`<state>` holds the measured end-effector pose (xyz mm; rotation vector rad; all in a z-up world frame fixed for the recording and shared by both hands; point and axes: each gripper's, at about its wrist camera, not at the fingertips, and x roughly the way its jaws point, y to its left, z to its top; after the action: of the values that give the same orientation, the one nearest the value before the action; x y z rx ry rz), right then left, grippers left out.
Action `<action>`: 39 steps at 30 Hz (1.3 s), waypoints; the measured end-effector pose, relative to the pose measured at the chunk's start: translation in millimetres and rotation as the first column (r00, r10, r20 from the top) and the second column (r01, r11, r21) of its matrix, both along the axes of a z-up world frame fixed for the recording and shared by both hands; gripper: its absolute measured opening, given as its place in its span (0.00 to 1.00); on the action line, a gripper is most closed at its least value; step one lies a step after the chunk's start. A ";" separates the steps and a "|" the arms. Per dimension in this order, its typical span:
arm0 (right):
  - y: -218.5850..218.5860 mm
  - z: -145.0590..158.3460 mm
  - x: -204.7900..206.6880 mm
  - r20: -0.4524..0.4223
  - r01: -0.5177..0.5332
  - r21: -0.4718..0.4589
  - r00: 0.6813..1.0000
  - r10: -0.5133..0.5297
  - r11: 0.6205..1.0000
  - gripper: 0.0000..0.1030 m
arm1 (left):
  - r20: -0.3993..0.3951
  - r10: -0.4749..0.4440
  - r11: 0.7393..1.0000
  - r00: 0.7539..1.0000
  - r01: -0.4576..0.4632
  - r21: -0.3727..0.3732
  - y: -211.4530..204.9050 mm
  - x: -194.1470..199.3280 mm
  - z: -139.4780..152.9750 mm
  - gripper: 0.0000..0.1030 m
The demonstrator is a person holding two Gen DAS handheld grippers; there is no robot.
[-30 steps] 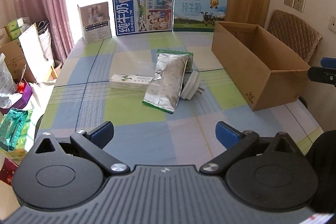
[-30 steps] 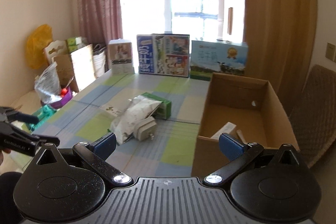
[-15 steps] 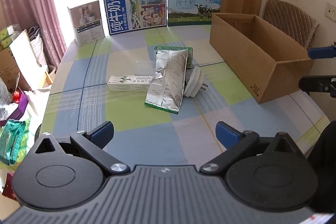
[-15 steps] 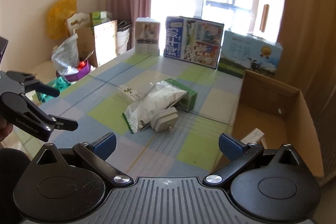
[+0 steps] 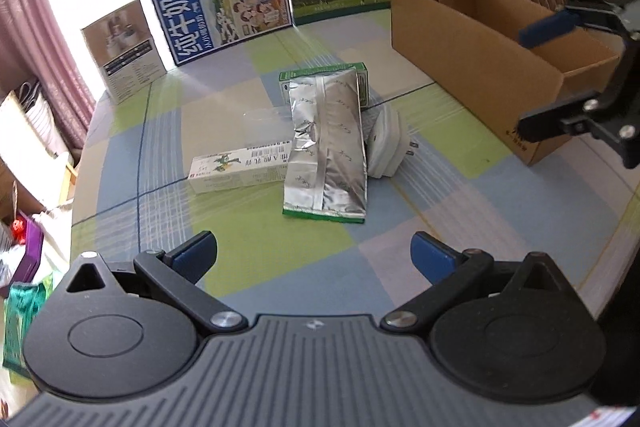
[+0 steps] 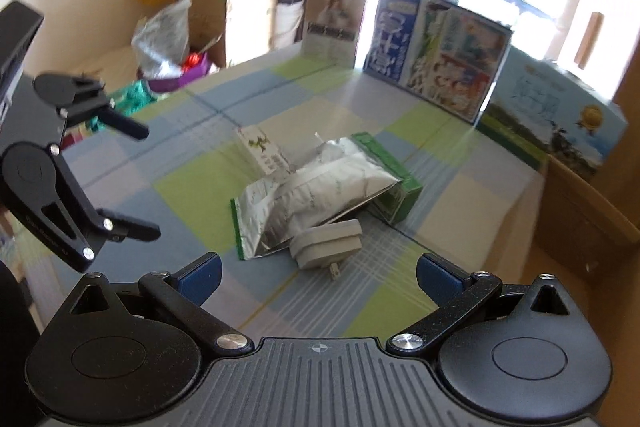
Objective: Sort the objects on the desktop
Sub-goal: 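Move both tools back toward the remaining table items, then grasp the silver foil bag with the left tool while the right tool grasps the white plug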
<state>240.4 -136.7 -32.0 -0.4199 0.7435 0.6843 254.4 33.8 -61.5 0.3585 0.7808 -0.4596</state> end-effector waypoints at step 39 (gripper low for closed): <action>50.2 -76.9 110.5 -0.329 -0.308 -0.248 0.918 0.219 0.918 0.60 | -0.086 -0.331 0.942 0.940 0.334 0.027 -54.2 142.8 -50.8 0.93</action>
<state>350.9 -86.5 -108.9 -0.7133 1.0936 0.9093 397.1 -20.4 -112.3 0.5174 0.8116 -0.7804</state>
